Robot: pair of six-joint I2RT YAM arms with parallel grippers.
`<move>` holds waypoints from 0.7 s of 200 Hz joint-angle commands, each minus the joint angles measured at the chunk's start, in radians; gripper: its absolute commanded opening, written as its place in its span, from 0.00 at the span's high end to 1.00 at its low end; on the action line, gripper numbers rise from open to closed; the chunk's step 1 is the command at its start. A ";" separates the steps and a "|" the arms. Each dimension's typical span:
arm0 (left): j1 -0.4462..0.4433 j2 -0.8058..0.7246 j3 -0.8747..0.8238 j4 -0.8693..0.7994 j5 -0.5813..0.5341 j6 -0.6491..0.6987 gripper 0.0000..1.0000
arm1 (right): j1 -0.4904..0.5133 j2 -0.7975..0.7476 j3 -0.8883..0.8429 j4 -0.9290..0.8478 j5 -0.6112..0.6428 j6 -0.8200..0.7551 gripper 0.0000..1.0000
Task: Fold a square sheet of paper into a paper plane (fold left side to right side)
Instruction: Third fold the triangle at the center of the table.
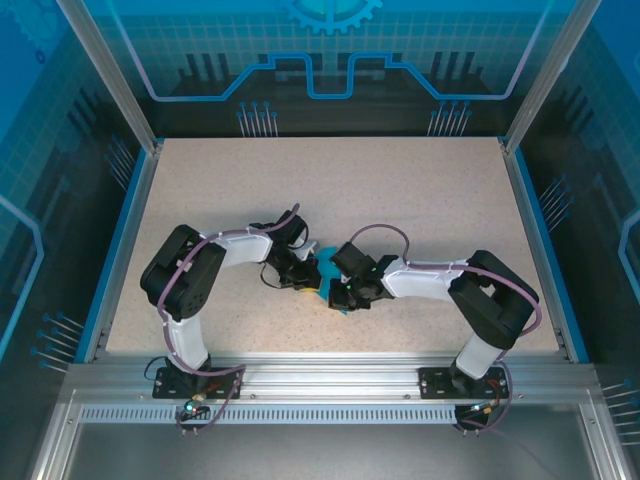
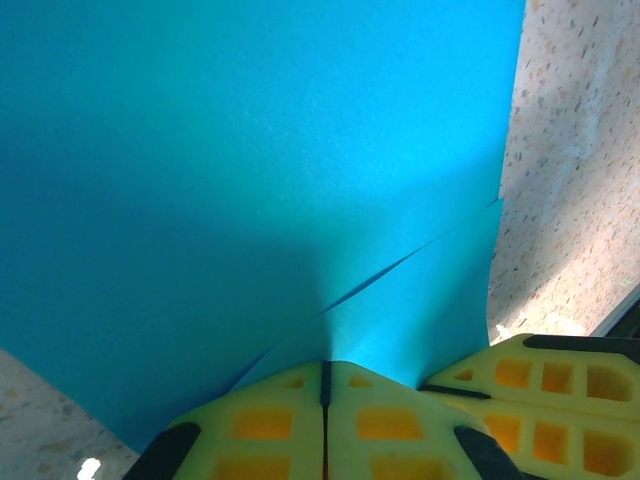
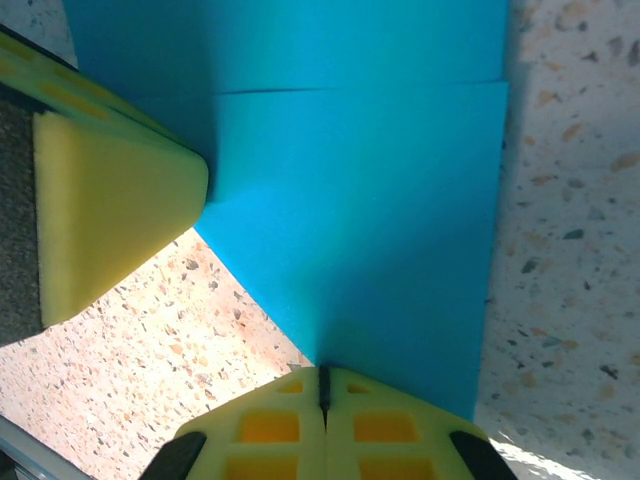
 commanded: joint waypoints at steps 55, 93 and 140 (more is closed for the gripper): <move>-0.015 0.058 -0.007 -0.081 -0.110 0.024 0.93 | 0.034 -0.053 -0.090 -0.087 0.020 0.057 1.00; -0.016 0.065 0.001 -0.088 -0.116 0.029 0.93 | 0.034 -0.094 -0.141 -0.101 0.030 0.076 1.00; -0.017 0.062 0.001 -0.088 -0.114 0.028 0.94 | 0.019 -0.145 -0.186 -0.107 0.033 0.074 1.00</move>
